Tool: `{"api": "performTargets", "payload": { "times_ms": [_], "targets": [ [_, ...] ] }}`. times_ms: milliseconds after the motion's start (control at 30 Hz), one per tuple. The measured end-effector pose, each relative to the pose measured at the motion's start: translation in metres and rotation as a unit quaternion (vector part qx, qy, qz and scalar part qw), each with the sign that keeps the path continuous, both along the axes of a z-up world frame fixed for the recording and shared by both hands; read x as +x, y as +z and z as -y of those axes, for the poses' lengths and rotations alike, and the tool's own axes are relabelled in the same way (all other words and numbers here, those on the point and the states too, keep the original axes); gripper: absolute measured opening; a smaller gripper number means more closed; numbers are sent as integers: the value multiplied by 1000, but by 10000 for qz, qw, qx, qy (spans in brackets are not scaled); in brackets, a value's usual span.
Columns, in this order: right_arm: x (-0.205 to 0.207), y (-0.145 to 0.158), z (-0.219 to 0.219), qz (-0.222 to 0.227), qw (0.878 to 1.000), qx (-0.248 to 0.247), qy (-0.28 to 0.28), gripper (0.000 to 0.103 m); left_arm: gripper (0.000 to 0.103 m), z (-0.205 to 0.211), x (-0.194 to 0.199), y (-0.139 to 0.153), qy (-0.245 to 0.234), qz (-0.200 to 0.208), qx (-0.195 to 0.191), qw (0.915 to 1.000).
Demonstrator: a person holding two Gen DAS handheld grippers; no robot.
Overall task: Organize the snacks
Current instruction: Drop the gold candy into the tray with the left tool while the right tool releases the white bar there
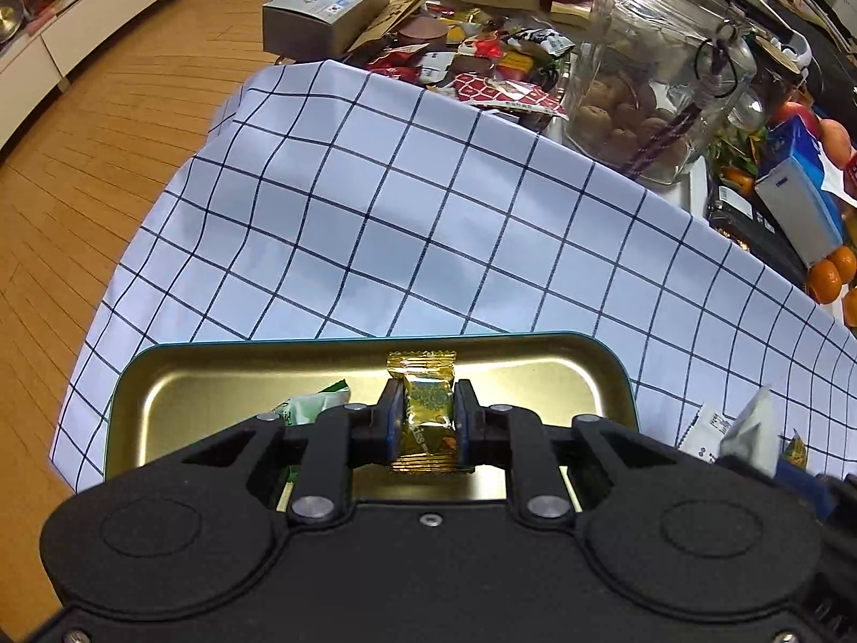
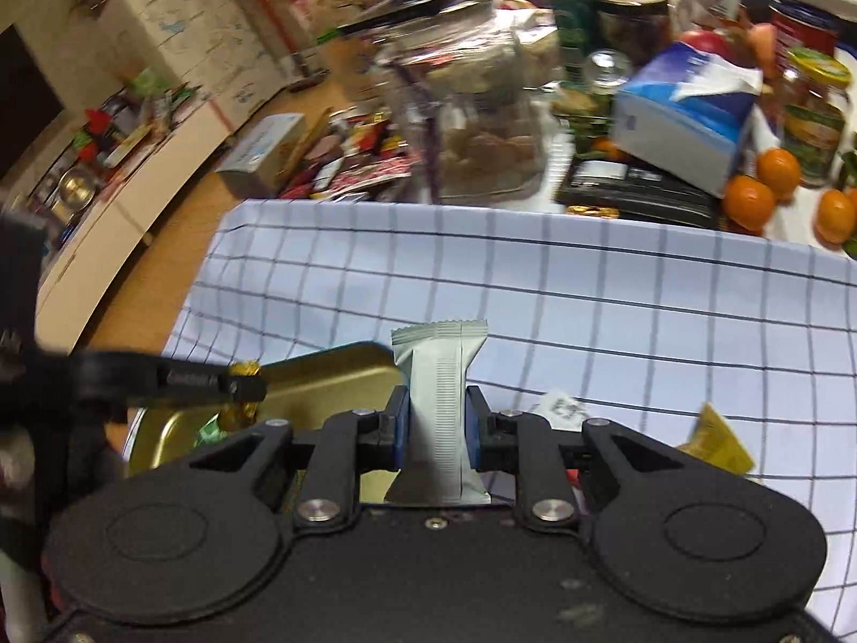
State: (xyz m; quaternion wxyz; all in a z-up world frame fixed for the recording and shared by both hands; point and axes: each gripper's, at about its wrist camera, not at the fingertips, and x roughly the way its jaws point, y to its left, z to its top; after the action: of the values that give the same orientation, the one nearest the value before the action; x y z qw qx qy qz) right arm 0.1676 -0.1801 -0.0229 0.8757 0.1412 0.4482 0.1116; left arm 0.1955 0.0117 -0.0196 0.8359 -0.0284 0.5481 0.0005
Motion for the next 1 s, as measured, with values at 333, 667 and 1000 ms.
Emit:
{"api": "performTargets", "payload": {
  "times_ms": [333,667,1000],
  "targets": [
    [-15,-2,-40,151,9963,89,841,23,26,4,0,-1,-104,-67,81,9999],
    [-18,-3,-43,224,9948,95,985,23,32,6,1,-5,-132,-184,31,9997],
    [-16,-4,-37,176,9962,43,850,23,32,10,0,-7,-187,-226,70,9995]
  ]
}}
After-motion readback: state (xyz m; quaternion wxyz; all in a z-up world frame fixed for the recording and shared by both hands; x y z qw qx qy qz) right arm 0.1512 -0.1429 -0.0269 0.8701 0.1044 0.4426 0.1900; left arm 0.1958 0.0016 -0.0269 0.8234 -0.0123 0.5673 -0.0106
